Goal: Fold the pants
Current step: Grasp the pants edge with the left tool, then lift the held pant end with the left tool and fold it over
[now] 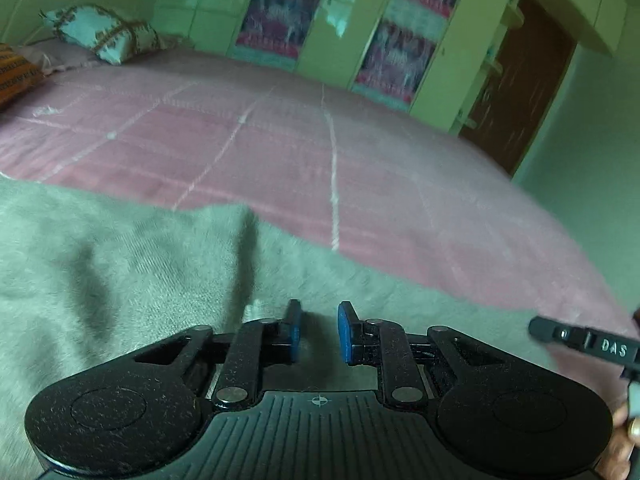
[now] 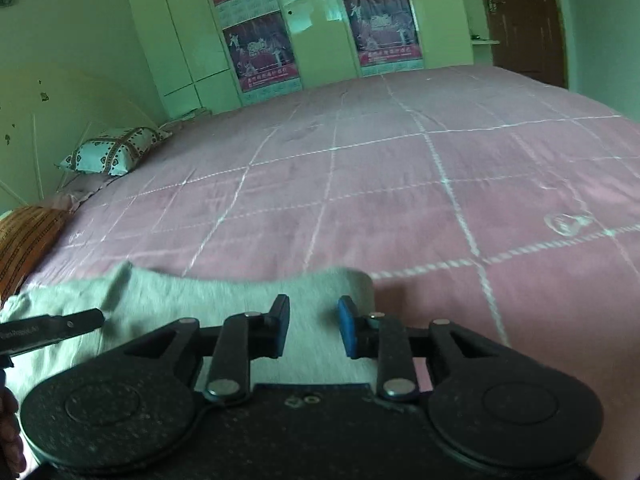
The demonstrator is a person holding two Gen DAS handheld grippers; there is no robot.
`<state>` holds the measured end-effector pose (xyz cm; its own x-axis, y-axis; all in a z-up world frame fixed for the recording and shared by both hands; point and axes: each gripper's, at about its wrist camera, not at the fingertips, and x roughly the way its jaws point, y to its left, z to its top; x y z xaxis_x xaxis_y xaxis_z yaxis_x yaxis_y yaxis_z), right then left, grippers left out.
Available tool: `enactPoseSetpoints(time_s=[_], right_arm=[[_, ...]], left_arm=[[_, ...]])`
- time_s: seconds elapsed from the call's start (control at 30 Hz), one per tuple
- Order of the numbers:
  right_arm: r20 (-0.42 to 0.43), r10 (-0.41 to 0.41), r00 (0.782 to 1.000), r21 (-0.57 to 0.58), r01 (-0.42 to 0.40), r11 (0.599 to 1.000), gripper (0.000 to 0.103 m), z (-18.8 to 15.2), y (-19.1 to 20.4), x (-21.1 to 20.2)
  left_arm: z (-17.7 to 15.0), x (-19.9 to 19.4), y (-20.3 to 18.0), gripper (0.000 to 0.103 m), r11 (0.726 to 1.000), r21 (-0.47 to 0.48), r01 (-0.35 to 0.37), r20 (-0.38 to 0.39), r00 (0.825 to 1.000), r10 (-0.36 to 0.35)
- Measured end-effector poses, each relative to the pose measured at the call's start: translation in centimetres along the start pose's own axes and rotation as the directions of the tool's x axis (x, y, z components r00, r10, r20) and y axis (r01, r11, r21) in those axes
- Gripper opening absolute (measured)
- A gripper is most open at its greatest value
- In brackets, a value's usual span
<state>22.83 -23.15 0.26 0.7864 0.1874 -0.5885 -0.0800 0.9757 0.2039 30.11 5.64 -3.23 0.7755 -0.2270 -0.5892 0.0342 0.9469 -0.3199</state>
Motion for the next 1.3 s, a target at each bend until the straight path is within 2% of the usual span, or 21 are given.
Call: enactPoseSetpoints(time_s=[0.07, 0.33, 0.37, 0.4, 0.47, 0.53, 0.6, 0.67, 0.8, 0.87, 0.97, 1.03, 1.07, 1.13, 1.2, 1.3], right_arm=[[-0.067, -0.072, 0.995, -0.019, 0.071, 0.997, 0.010, -0.1, -0.5, 2.3], [-0.072, -0.076, 0.994, -0.013, 0.076, 0.997, 0.006, -0.3, -1.6, 2.6], [-0.082, -0.126, 0.989, -0.017, 0.125, 0.992, 0.013, -0.4, -1.9, 2.5], [-0.092, -0.129, 0.987, 0.018, 0.131, 0.991, 0.028, -0.3, -2.6, 2.1], [-0.069, -0.086, 0.994, 0.109, 0.093, 0.990, 0.023, -0.1, -4.0, -0.1], [-0.012, -0.095, 0.995, 0.102, 0.096, 0.990, 0.024, -0.5, -4.3, -3.0], [-0.005, -0.055, 0.998, 0.132, 0.055, 0.990, 0.025, -1.4, -4.8, -5.3], [0.013, -0.043, 0.999, 0.132, 0.041, 0.990, 0.027, -2.6, -4.5, -6.8], [0.010, -0.036, 0.999, 0.167, 0.034, 0.985, 0.028, -5.0, -3.7, -8.2], [-0.004, -0.028, 1.000, 0.183, 0.028, 0.983, 0.028, -5.5, -3.0, -8.4], [-0.024, -0.007, 1.000, 0.182, 0.011, 0.983, 0.029, -6.0, -1.6, -8.5], [-0.023, -0.010, 1.000, 0.162, 0.013, 0.987, 0.032, -5.9, -0.6, -8.9], [-0.021, -0.011, 1.000, 0.152, 0.014, 0.988, 0.033, -5.8, -0.2, -9.1], [-0.017, -0.002, 1.000, 0.133, 0.004, 0.991, 0.033, -5.6, 0.5, -9.6], [-0.009, -0.014, 1.000, 0.094, 0.015, 0.995, 0.033, -5.5, 1.4, -10.1], [0.003, -0.007, 1.000, 0.055, 0.007, 0.998, 0.037, -5.5, 2.4, -10.4]], left_arm=[[-0.7, 1.3, 0.2, 0.020, 1.000, 0.009, 0.017, 0.007, 1.000, -0.017], [-0.7, 1.3, 0.7, 0.020, 0.999, -0.005, 0.041, 0.001, 0.999, -0.041], [-0.5, 1.0, 1.3, 0.020, 0.999, -0.010, 0.044, -0.001, 0.999, -0.044], [-0.2, 0.4, 1.8, 0.020, 0.999, -0.014, 0.036, -0.002, 0.999, -0.036], [0.6, -1.9, 2.1, 0.021, 0.996, 0.048, -0.069, 0.033, 0.997, 0.067], [0.7, -5.1, 3.7, 0.024, 0.992, 0.090, -0.085, 0.103, 0.992, 0.076], [0.1, -8.2, 6.6, 0.036, 0.993, 0.040, -0.112, 0.134, 0.985, 0.106], [-1.4, -11.4, 9.8, 0.044, 0.990, -0.038, -0.136, 0.168, 0.976, 0.140], [-4.8, -16.9, 15.1, 0.047, 0.965, -0.164, -0.203, 0.240, 0.941, 0.239], [-6.1, -17.9, 17.4, 0.050, 0.953, -0.210, -0.216, 0.261, 0.927, 0.268], [-6.8, -16.7, 21.5, 0.051, 0.928, -0.345, -0.144, 0.243, 0.941, 0.236], [-6.9, -15.5, 24.1, 0.051, 0.888, -0.458, -0.051, 0.256, 0.948, 0.187], [-6.8, -14.9, 25.2, 0.051, 0.870, -0.494, -0.004, 0.267, 0.951, 0.156], [-6.6, -14.1, 25.9, 0.051, 0.848, -0.528, 0.036, 0.273, 0.953, 0.129], [-6.8, -14.6, 25.7, 0.051, 0.845, -0.533, 0.056, 0.286, 0.951, 0.117], [-8.7, -15.8, 25.5, 0.051, 0.849, -0.523, 0.078, 0.353, 0.926, 0.133]])
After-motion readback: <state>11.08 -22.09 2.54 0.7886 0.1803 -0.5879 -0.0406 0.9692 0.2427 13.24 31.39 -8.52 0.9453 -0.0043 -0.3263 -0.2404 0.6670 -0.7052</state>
